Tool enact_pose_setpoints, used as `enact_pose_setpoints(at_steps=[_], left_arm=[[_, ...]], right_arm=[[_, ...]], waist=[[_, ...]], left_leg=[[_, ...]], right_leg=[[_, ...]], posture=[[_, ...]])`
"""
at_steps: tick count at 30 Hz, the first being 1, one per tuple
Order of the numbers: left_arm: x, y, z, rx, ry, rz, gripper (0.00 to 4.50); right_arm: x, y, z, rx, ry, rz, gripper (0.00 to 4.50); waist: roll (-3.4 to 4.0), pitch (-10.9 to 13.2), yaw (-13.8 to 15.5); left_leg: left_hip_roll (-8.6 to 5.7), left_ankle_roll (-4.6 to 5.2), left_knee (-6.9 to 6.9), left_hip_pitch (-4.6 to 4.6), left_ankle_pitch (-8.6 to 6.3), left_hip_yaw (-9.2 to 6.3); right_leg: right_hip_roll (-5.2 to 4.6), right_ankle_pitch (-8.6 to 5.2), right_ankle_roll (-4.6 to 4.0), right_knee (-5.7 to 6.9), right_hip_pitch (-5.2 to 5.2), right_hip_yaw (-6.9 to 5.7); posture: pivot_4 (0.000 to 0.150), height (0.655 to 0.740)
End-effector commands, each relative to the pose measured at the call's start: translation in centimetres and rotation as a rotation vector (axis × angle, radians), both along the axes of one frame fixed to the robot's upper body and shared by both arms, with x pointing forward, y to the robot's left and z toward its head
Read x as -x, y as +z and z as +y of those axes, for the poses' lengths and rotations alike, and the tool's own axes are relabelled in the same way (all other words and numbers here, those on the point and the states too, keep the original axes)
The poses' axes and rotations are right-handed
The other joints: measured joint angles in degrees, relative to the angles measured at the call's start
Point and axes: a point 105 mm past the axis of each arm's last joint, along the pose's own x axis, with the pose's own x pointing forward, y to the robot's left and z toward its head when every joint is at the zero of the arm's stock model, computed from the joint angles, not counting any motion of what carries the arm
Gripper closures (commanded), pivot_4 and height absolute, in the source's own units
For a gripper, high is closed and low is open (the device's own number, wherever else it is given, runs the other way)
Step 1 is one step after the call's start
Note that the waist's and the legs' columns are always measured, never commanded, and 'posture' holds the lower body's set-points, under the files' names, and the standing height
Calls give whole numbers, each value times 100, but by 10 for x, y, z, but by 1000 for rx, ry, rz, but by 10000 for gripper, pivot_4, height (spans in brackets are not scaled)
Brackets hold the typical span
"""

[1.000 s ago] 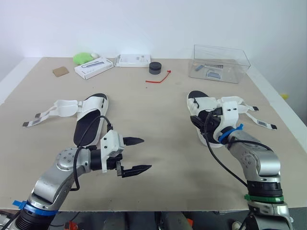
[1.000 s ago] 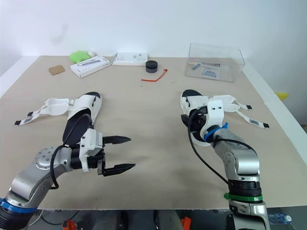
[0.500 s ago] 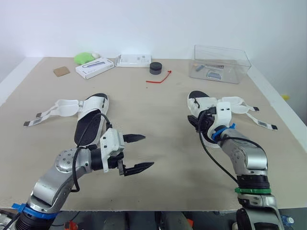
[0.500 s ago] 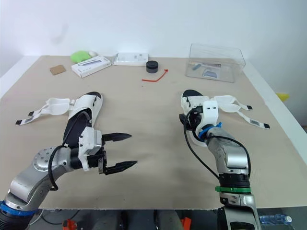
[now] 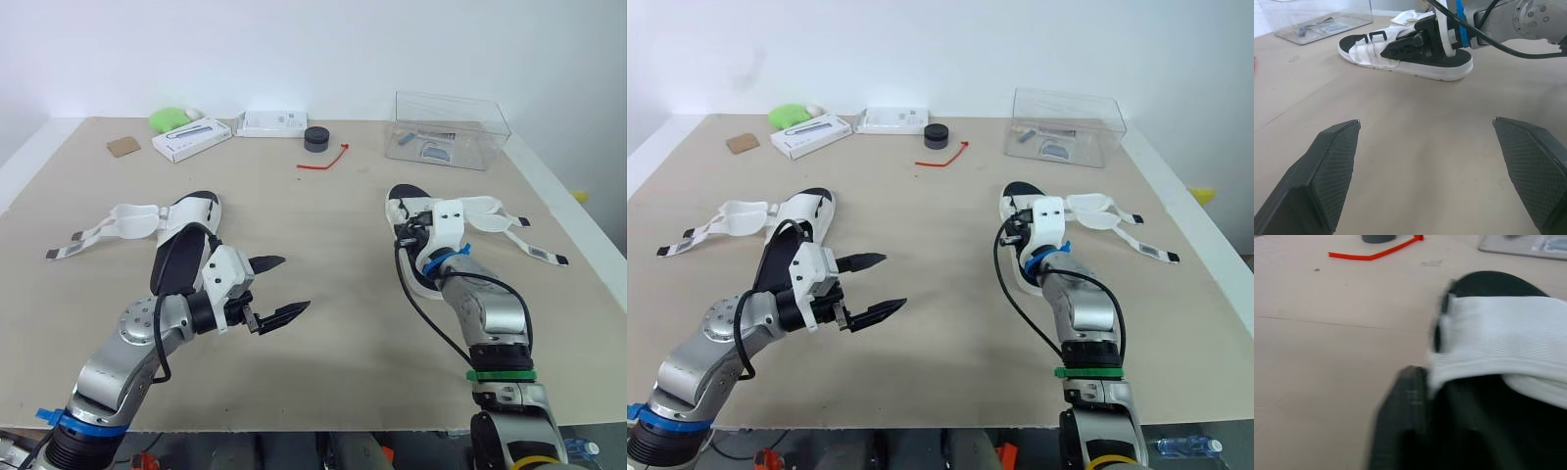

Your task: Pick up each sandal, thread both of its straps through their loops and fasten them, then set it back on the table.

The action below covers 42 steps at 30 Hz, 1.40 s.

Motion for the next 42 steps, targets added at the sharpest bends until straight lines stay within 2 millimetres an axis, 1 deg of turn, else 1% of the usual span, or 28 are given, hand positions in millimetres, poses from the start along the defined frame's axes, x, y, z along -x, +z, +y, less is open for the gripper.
enact_pose_setpoints(at_steps=[1,3,4,7,8,9,10,11,12,14,18,20,21,26,31,42], left_arm=[[2,6,-2,-3,-9,-27,0],[2,6,-2,-2,-6,-25,0],[1,6,0,-2,-5,-23,0],[2,9,5,8,-12,-11,0],[2,10,7,8,-21,-10,0],[3,12,10,4,-31,-9,0],[4,13,14,-4,-38,-8,0],[4,14,17,-10,-42,-7,0],[3,14,21,-20,-44,-5,0],[3,14,29,-44,-55,-5,0],[5,14,36,-78,-86,-8,0],[7,14,35,-83,-100,-10,0],[7,15,35,-81,-105,-10,0],[12,12,31,-75,-109,-2,0],[14,11,29,-74,-106,5,0],[16,9,31,-85,-105,22,0]], right_arm=[[-2,20,9,25,58,-80,44528],[-3,20,12,32,78,-82,44528],[-1,23,15,26,115,-92,44528],[8,29,32,59,286,-121,44528],[14,31,40,69,374,-125,44528],[21,33,48,77,468,-130,44528],[36,35,60,98,626,-131,44528],[47,36,67,112,733,-128,44528],[64,35,75,149,891,-118,44528],[89,26,80,256,1123,-76,44528],[113,15,79,396,1361,-30,44528],[120,10,79,449,1440,-24,44528],[121,8,79,467,1463,-26,44528],[114,6,83,467,1462,-61,44528],[116,5,85,466,1485,-71,44528],[126,4,86,436,1526,-65,44528]], waist=[[0,0,-2],[0,0,-2],[0,0,-2],[2,1,-3],[3,3,-3],[3,3,-3],[4,3,-3],[14,10,0],[17,12,2],[19,13,0],[17,14,12],[16,15,15],[16,15,16],[15,15,12],[15,15,15],[15,15,16]], left_leg=[[0,0,0,0,0,1],[1,0,0,1,0,1],[2,0,0,1,0,1],[2,0,0,1,0,1],[2,0,0,1,0,1],[2,0,-1,1,0,1],[3,0,-1,1,0,1],[3,1,-1,1,0,1],[1,1,-1,-3,0,0],[2,9,-3,-2,-5,-2],[1,17,-2,0,-10,-6],[-3,16,-1,-1,-10,-5],[-3,16,0,-2,-10,-4],[-1,15,2,0,-10,-2],[0,15,2,-1,-10,-6],[0,15,2,0,-9,-6]], right_leg=[[0,0,0,0,0,1],[2,0,0,0,0,1],[3,0,0,0,-1,0],[5,0,0,0,-2,0],[5,0,0,0,-1,0],[5,-1,0,0,-2,0],[6,-1,0,0,-2,-1],[6,-1,-1,0,-2,-1],[4,-1,0,0,-5,-2],[5,-5,0,-4,-4,-5],[3,-13,3,-4,-1,-12],[-2,-13,4,-4,-1,-11],[-4,-14,4,-4,-1,-11],[-3,-12,3,-2,-1,-10],[-3,5,-30,-1,-1,-13],[-2,6,-31,-1,-1,-13]], posture=[[1500,7400],[1500,7400],[1500,7400],[1500,7400],[1500,7400],[1500,7400],[1500,7400],[1500,7400],[1500,7400],[1500,7400],[1500,7400],[1500,7400],[1500,7400],[1500,7400],[1500,7400],[1500,7400]])
